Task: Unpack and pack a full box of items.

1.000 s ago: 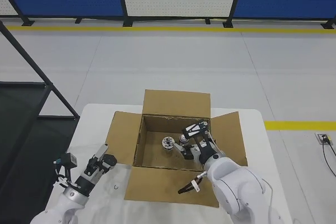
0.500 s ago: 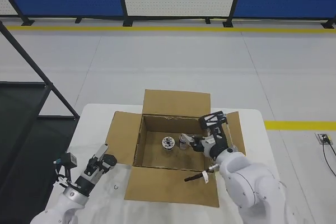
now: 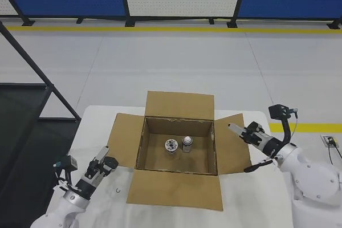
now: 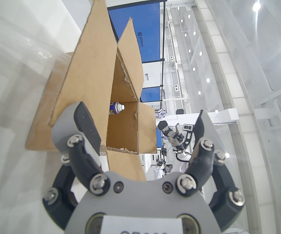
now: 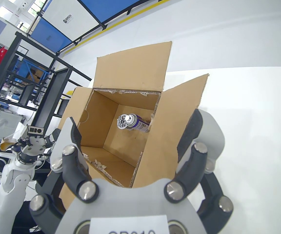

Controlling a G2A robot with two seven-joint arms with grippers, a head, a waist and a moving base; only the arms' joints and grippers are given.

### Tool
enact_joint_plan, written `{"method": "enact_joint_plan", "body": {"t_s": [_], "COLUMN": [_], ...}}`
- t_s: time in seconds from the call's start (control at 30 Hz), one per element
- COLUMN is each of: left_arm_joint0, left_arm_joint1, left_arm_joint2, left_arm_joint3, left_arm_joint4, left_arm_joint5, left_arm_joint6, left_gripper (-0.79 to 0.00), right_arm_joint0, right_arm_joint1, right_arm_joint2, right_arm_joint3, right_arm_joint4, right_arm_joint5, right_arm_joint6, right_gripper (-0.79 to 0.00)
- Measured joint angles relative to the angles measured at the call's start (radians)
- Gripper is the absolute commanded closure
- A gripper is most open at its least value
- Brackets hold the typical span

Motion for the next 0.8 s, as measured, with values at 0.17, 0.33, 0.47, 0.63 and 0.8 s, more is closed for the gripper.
{"method": "enact_joint_plan", "body": {"t_s": [0.17, 0.33, 0.47, 0.63, 0.8], "left_arm_joint0": [0.014, 0.026, 0.021, -0.004, -0.042], "left_arm_joint1": [0.002, 0.0, 0.0, 0.001, 0.0], "left_arm_joint2": [-0.034, -0.069, -0.091, -0.062, 0.0], "left_arm_joint3": [-0.003, -0.008, 0.013, 0.044, 0.047], "left_arm_joint4": [-0.049, -0.096, -0.135, -0.127, -0.085], "left_arm_joint5": [-0.019, -0.057, -0.044, -0.017, -0.004], "left_arm_joint6": [-0.001, 0.043, 0.059, 0.047, 0.02], "left_gripper": [-0.785, -0.785, -0.785, -0.785, -0.785], "right_arm_joint0": [0.032, 0.056, 0.077, 0.105, 0.128], "right_arm_joint1": [0.013, 0.024, 0.037, 0.054, 0.071], "right_arm_joint2": [0.011, 0.014, 0.03, 0.053, 0.046], "right_arm_joint3": [0.07, 0.11, 0.142, 0.215, 0.277], "right_arm_joint4": [0.041, 0.04, 0.033, 0.088, 0.143], "right_arm_joint5": [-0.025, 0.015, 0.057, 0.045, -0.024], "right_arm_joint6": [0.022, 0.017, 0.063, 0.157, 0.231], "right_gripper": [-0.785, -0.785, -0.785, -0.785, -0.785]}}
